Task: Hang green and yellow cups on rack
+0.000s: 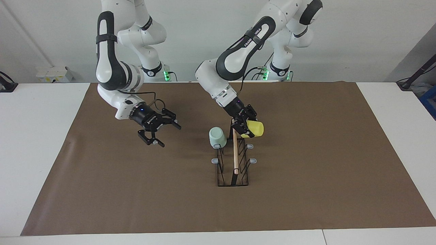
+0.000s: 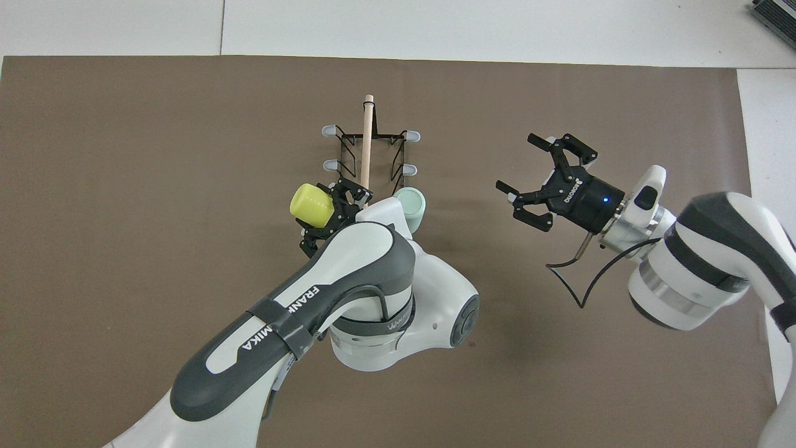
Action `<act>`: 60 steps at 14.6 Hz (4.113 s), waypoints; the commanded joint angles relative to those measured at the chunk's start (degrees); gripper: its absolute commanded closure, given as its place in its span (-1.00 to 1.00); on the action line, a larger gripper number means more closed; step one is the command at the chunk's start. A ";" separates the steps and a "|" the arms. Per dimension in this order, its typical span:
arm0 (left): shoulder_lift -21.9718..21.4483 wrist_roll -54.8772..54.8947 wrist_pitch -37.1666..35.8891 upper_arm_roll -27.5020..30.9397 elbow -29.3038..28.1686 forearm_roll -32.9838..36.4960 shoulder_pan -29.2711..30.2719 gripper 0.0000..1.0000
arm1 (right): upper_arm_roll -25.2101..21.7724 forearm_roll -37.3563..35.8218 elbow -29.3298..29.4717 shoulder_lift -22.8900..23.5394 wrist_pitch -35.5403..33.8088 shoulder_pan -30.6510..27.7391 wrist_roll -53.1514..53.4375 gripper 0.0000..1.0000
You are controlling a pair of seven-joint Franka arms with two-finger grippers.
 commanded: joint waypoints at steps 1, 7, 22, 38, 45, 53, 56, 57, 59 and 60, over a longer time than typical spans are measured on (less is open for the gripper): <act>0.90 -0.68 -2.24 -0.04 1.53 0.91 -0.97 -0.62 | 0.38 -9.69 3.30 1.10 -3.21 -4.30 6.78 -1.00; 0.90 -0.59 -2.86 -0.74 2.67 0.65 -0.97 -1.00 | 0.38 -35.61 12.53 0.14 -4.27 -8.26 32.67 -1.00; -13.33 47.26 6.27 12.86 2.41 -28.77 0.70 -1.00 | 1.34 -102.79 22.74 -1.00 -5.13 0.70 120.49 -1.00; -30.30 125.93 13.40 40.13 -8.58 -64.19 6.75 -0.77 | 0.64 -100.33 36.80 -3.82 -42.85 -0.53 135.91 -1.00; -24.42 137.14 6.83 38.99 5.90 -69.13 10.98 -0.95 | 1.08 -100.23 35.75 -4.08 -42.07 -3.16 133.62 -1.00; -21.06 137.66 -7.60 34.25 19.37 -69.31 12.91 -1.00 | 1.52 -99.81 35.57 -4.26 -41.98 -2.46 134.33 -1.00; -23.09 137.75 -9.62 32.48 17.18 -69.66 14.15 -1.00 | 1.52 -99.80 35.48 -4.26 -41.98 -2.20 134.50 -1.00; -24.48 137.75 -10.41 32.48 15.87 -69.66 14.15 -1.00 | 1.52 -99.72 35.48 -4.26 -41.98 -2.20 134.50 -1.00; -26.77 137.75 -10.60 32.48 12.19 -69.66 14.15 -1.00 | 1.52 -99.72 35.48 -4.26 -41.98 -2.20 134.59 -1.00; -27.22 138.10 -9.81 32.48 11.12 -69.58 14.15 -1.00 | 1.52 -99.63 35.48 -4.26 -41.98 -2.20 134.59 -1.00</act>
